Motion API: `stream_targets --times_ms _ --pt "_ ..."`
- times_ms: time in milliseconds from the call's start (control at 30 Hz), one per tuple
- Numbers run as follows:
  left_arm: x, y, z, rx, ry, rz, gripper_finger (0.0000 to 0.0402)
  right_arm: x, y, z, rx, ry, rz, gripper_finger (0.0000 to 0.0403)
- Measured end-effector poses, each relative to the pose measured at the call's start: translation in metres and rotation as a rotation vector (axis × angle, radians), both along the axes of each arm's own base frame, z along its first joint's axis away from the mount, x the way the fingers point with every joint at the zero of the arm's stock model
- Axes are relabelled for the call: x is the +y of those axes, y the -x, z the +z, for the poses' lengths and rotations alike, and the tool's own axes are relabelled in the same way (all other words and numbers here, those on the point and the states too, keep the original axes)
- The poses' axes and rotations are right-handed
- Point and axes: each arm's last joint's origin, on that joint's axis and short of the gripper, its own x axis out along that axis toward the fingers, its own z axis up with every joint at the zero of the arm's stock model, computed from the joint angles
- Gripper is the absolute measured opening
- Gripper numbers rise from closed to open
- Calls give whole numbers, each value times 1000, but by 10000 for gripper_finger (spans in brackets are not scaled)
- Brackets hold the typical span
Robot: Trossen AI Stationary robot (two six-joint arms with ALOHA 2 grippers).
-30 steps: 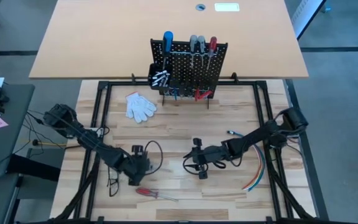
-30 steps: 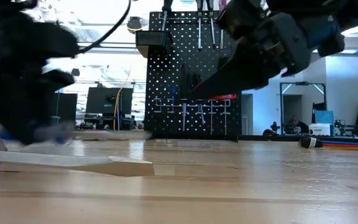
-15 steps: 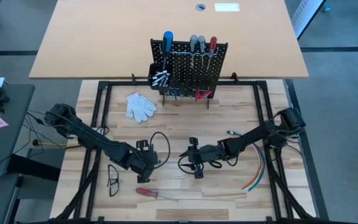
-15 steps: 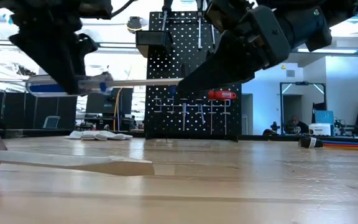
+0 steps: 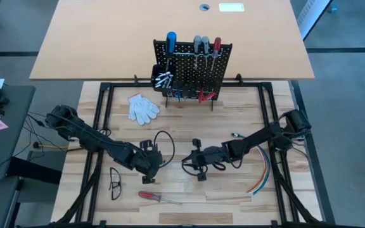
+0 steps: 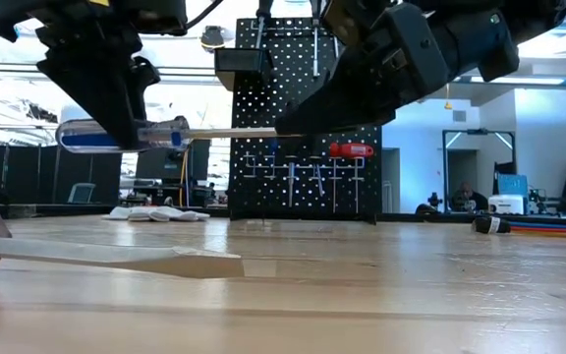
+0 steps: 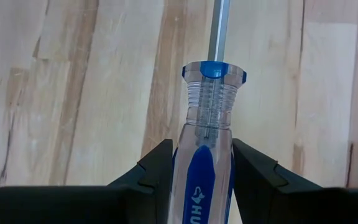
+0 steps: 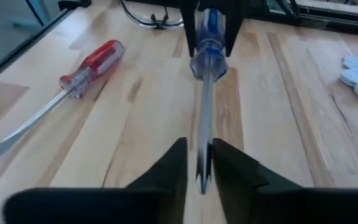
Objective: Hang tools onto peg board
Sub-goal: Hang the blue transparent screwdriver on the pegboard
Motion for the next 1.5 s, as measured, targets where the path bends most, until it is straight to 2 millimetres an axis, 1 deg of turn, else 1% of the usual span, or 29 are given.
stream_targets --times_ms 133,167,333,433,500,567,667,733,800,867,967,1033,1100,1167,1200,1267,1367,1433,1500 --pt "0 -1 1 -21 -4 19 122 -3 0 -2 19 10 -19 26" --pt "1 -1 1 -24 -10 31 127 -3 0 -2 19 14 -19 19" --pt "1 -1 1 -25 -30 27 160 -3 0 -2 16 19 -37 19" --pt "2 1 -3 -12 -52 7 167 -4 3 -5 26 11 -57 19" --pt "4 5 -8 20 -73 3 169 -9 6 -10 45 -8 -89 19" --pt "6 11 -15 52 -113 23 170 -16 13 -20 70 -36 -123 19" --pt "6 23 -26 63 -203 81 171 -29 29 -37 68 -91 -178 19" --pt "3 34 -33 36 -254 103 171 -37 41 -44 18 -138 -208 19" --pt "0 44 -40 -30 -298 132 172 -45 53 -43 -64 -189 -229 19" --pt "-6 53 -46 -162 -347 143 172 -52 64 -37 -169 -233 -215 19" --pt "-18 61 -54 -410 -429 140 173 -57 81 -25 -350 -272 -187 19" --pt "-22 63 -57 -535 -479 148 173 -58 92 -16 -483 -286 -164 19" --pt "-23 62 -57 -608 -504 148 173 -59 98 -6 -608 -282 -143 19" --pt "-22 57 -53 -654 -519 140 173 -59 96 3 -645 -257 -137 19" --pt "-21 53 -49 -680 -525 140 173 -60 92 9 -641 -235 -140 19" --pt "-20 47 -39 -723 -553 119 173 -60 84 23 -701 -200 -138 18" --pt "-19 38 -24 -791 -569 52 173 -60 74 50 -859 -128 -136 18" --pt "-18 35 -16 -844 -559 19 173 -65 68 73 -945 -86 -154 18" --pt "-17 34 -13 -872 -546 -2 173 -72 62 91 -1020 -37 -190 18"
